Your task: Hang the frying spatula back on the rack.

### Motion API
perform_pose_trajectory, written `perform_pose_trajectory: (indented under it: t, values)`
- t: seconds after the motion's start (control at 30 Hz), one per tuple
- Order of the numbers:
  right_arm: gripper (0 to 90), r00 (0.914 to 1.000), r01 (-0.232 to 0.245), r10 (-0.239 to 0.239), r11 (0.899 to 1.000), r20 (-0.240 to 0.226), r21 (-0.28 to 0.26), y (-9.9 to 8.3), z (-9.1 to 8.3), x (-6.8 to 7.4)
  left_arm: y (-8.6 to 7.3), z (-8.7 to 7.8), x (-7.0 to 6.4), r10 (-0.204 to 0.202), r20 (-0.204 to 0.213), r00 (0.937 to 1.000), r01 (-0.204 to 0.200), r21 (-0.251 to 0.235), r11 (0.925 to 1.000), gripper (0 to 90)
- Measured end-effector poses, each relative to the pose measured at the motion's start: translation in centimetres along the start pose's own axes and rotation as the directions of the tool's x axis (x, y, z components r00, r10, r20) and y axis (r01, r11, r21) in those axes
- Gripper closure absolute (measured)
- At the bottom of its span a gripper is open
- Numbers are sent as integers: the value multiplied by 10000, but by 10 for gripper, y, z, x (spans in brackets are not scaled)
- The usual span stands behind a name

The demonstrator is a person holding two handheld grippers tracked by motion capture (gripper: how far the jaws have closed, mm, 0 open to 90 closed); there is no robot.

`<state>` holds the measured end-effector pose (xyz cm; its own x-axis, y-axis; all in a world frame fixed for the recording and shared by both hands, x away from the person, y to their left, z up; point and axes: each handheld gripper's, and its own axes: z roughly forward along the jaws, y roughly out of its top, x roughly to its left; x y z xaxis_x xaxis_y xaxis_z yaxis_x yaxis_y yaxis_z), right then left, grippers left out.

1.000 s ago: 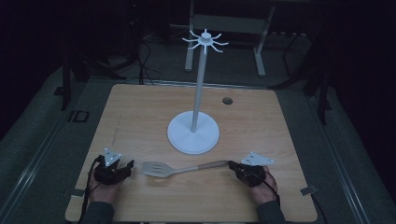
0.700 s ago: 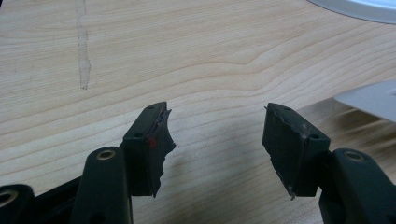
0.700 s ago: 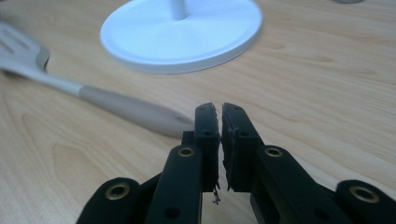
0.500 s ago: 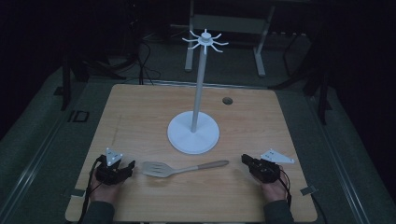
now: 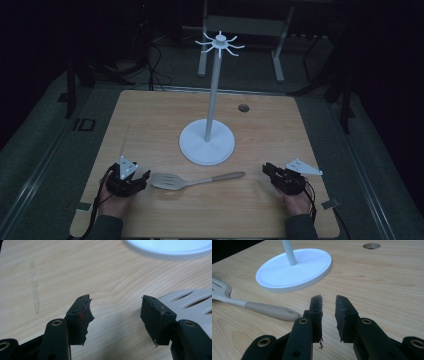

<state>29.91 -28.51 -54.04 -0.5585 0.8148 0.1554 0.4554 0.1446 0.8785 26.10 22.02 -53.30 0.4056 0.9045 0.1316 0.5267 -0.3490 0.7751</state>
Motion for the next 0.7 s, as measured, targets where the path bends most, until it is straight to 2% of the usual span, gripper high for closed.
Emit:
perform_pose_trajectory:
  t: [0.07, 0.2, 0.37, 0.5, 0.53, 0.57, 0.63, 0.67, 0.7]
  values:
    - [749, 10000, -4, 4, 10000, 3, -18, 0, -1, 0, 6, -2, -3, 175, 96, 9998, -174, -82, 9998, 418]
    - [743, 10000, 58, -58, 10000, 44, -4, 1, 0, 0, 21, -4, -9, 322, 608, 9976, -318, -76, 9995, 442]
    - [730, 10000, 7, -7, 10000, 65, -36, 1, -2, -2, 40, -2, -17, 538, 1389, 9888, -544, -1, 9985, 442]
    - [718, 10000, 44, -43, 10000, 85, -51, 1, -3, -2, 47, 2, -21, 756, 1561, 9848, -777, 72, 9969, 443]
    - [709, 9998, 124, -123, 9999, 125, -42, 0, -4, -2, 54, 6, -26, 902, 1774, 9800, -929, 72, 9956, 444]
    - [708, 9998, 129, -128, 9999, 145, -49, 0, -4, -2, 54, 6, -26, 902, 1774, 9800, -929, 72, 9956, 445]
    - [706, 9998, 135, -134, 9999, 162, -52, 0, -4, -2, 60, 9, -31, 967, 1977, 9755, -1003, 84, 9949, 446]
    - [705, 9997, 139, -138, 9999, 190, -62, 0, -4, -3, 67, 13, -36, 1140, 2191, 9690, -1207, 173, 9925, 446]
    - [705, 9997, 129, -128, 9999, 201, -55, 0, -4, -3, 70, 14, -39, 1235, 2271, 9660, -1313, 196, 9911, 448]
